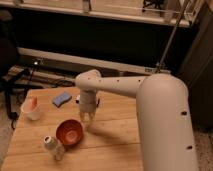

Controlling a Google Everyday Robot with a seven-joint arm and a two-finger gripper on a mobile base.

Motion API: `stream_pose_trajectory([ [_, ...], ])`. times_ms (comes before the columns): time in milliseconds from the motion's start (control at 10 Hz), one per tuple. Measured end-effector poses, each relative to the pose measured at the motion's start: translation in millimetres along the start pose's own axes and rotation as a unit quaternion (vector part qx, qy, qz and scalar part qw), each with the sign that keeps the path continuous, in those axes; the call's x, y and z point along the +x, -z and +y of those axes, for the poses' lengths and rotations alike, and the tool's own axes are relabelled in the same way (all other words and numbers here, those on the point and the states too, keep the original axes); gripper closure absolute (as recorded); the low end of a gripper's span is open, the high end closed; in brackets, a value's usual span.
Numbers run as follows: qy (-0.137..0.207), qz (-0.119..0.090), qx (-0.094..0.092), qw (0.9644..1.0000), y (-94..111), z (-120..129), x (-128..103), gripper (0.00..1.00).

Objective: Push the ceramic bowl across the table

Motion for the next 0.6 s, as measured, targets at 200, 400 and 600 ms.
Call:
stream_pose_trajectory([
  [200,-0.017,-0.009,-0.019,0.9996,-6.8,30.6,-18.7,0.54],
  [400,-0.011,-0.029,-0.027,0.9991,-15.8,41.9,-46.6,0.54],
  [600,0.003,-0.039,-0.025,0.9989,-20.5,35.8,-59.7,0.54],
])
